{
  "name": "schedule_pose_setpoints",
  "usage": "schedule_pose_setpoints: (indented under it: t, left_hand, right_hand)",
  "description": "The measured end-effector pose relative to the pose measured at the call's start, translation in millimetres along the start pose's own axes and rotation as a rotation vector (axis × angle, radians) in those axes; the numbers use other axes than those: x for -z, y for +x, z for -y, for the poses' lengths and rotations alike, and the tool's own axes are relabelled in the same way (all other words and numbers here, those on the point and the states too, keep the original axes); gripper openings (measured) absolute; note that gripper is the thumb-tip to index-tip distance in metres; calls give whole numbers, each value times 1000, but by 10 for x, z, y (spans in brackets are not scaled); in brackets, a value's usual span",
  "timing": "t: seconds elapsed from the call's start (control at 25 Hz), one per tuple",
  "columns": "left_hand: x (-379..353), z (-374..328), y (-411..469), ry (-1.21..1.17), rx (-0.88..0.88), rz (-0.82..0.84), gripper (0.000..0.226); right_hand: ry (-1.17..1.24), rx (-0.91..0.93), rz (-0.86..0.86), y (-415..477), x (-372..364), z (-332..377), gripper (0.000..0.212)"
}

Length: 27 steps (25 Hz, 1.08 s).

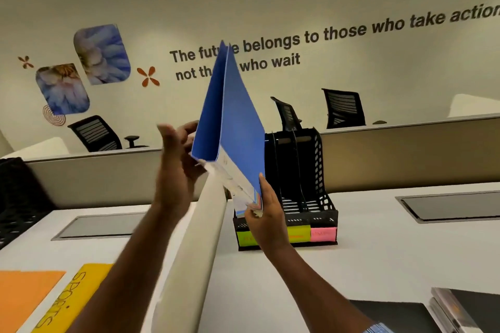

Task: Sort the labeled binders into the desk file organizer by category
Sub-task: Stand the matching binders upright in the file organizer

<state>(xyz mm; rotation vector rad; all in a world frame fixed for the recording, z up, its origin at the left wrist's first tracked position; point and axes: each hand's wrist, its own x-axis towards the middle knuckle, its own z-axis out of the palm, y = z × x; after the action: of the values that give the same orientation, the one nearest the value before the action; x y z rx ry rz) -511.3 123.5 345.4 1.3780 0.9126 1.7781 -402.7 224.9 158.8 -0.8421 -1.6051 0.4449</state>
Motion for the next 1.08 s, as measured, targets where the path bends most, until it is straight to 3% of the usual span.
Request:
schedule_pose_setpoints:
  t: [0.08, 0.2, 0.36, 0.56, 0.8, 1.08]
  left_hand:
    - [96, -194, 241, 156, 169, 35, 81]
    - [86, -393, 569, 650, 303, 67, 49]
    - [11, -354, 861, 972, 292, 11, 59]
    - [-84, -75, 868, 1127, 110, -13, 68]
    - [-227, 239, 1039, 1242, 101, -23, 71]
    - [-209, 305, 1438, 1333, 89, -51, 65]
  right_hand:
    - [-49, 54, 9, 92, -72, -126, 73]
    - [-69, 76, 56, 149, -216, -305, 72]
    - [-19, -15, 100, 237, -473, -495, 75]
    - [102, -175, 124, 373, -680, -748, 76]
    - [302, -382, 152, 316, -708, -1129, 64]
    - [242, -346, 248, 136, -824, -1365, 56]
